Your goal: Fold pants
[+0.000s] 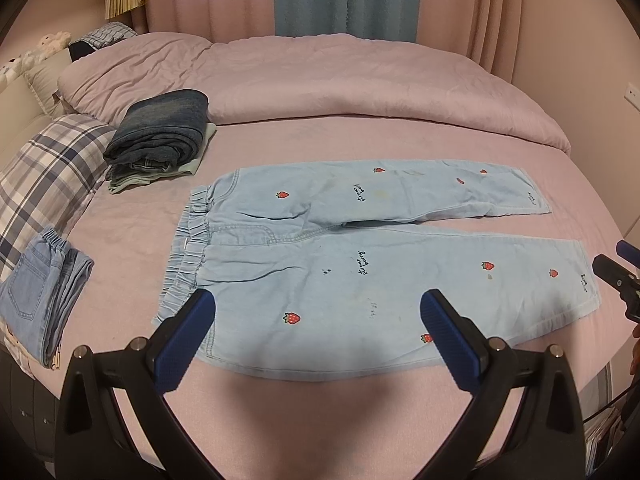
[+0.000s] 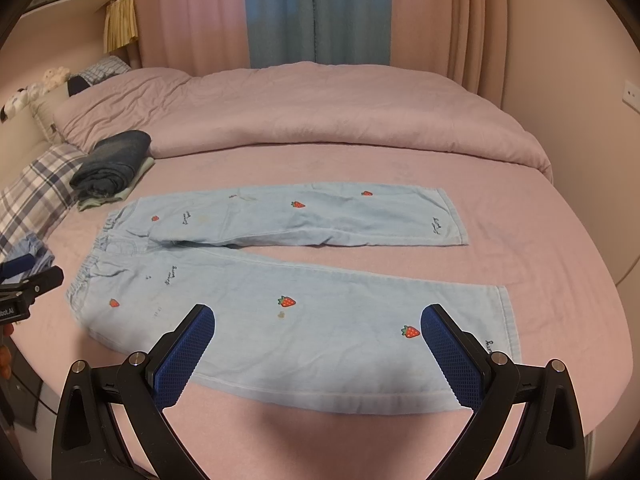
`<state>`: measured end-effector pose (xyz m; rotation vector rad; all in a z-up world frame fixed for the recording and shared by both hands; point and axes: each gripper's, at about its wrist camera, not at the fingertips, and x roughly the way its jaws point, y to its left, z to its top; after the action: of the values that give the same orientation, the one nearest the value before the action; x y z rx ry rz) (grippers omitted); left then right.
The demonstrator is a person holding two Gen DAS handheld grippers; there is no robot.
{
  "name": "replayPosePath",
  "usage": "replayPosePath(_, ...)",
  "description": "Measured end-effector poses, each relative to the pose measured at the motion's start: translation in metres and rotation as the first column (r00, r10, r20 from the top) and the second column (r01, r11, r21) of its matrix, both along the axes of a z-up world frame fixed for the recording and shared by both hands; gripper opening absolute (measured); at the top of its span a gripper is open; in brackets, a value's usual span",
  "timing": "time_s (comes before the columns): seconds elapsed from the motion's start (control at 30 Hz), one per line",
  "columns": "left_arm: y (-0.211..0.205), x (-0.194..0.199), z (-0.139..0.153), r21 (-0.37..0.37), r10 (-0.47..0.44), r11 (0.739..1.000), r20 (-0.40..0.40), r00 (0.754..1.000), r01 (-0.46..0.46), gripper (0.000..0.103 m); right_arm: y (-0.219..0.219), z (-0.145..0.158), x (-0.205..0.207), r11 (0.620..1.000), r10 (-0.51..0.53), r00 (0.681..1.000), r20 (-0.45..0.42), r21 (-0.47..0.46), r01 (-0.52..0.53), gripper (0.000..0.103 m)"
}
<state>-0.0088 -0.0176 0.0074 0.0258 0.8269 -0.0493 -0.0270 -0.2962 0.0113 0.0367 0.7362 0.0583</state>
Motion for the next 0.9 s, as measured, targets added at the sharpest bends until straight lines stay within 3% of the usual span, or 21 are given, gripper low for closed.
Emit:
replayPosePath(0.3, 0.001, 0.001, -0.003, -0.003, 0.002, 1.0, -0.011, 1.0, -0.002, 0.103, 0.007, -0.004, 0.0, 1.0, 0.014, 1.0, -0.006, -0.012, -0.014, 0.103)
replayPosePath(0.67, 0.033, 0.005, -0.029, -0.1, 0.071, 0.992, -0.08, 0.994, -0.079, 0.103, 0.039, -0.025, 0.001, 0.991, 0.129, 0.991, -0.042, -0.028, -0.13, 0.103)
replayPosePath(0.9, 0.041, 0.002, -0.028, -0.081, 0.088, 0.992, -0.071, 0.994, -0.094, 0.103, 0.058, -0.027, 0.003, 0.983, 0.167, 0.985, -0.042, -0.069, -0.169, 0.103)
